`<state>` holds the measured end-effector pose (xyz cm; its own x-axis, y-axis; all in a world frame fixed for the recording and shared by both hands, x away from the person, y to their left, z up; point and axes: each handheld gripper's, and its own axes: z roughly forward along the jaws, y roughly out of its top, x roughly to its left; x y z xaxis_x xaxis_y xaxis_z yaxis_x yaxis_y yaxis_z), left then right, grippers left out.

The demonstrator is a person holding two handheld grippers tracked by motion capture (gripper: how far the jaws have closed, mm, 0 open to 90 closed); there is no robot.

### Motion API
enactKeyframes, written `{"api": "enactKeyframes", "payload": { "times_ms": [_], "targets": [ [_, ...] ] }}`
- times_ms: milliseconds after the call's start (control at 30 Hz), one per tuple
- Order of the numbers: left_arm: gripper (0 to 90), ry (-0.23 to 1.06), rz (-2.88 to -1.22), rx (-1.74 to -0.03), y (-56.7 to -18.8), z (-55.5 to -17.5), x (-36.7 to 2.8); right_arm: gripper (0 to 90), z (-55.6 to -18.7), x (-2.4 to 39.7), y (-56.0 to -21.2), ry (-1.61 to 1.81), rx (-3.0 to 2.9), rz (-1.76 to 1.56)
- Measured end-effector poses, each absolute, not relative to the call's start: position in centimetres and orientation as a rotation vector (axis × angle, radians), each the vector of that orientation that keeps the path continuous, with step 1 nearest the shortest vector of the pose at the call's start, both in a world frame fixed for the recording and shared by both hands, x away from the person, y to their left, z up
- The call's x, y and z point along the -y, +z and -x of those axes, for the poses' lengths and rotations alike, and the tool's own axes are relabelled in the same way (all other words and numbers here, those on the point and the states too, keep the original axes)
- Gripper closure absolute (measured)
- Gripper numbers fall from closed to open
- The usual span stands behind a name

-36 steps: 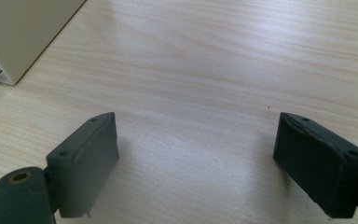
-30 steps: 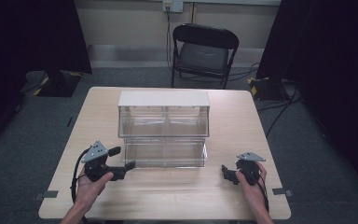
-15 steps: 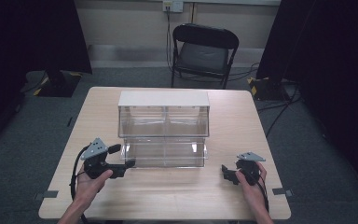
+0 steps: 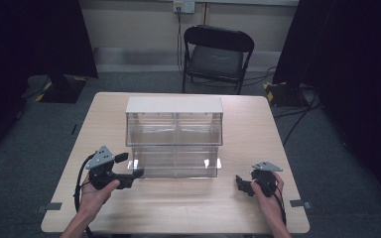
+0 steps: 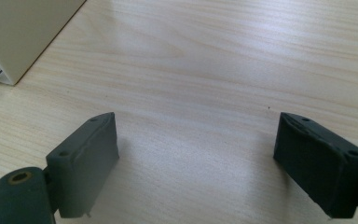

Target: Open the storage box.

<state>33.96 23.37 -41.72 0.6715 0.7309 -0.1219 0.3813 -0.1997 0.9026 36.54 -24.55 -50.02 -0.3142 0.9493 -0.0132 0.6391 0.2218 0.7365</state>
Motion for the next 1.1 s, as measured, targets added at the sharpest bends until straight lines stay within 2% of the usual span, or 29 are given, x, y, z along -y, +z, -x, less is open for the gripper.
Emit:
{"api": "enactKeyframes", "payload": {
  "times_ms": [1100],
  "targets": [
    [15.6, 0.405, -1.813, -0.868, -40.87, -34.41, -22.71, 12.9, -36.54, 24.55, -50.02, 0.882, -2.035, -1.461]
  ]
}}
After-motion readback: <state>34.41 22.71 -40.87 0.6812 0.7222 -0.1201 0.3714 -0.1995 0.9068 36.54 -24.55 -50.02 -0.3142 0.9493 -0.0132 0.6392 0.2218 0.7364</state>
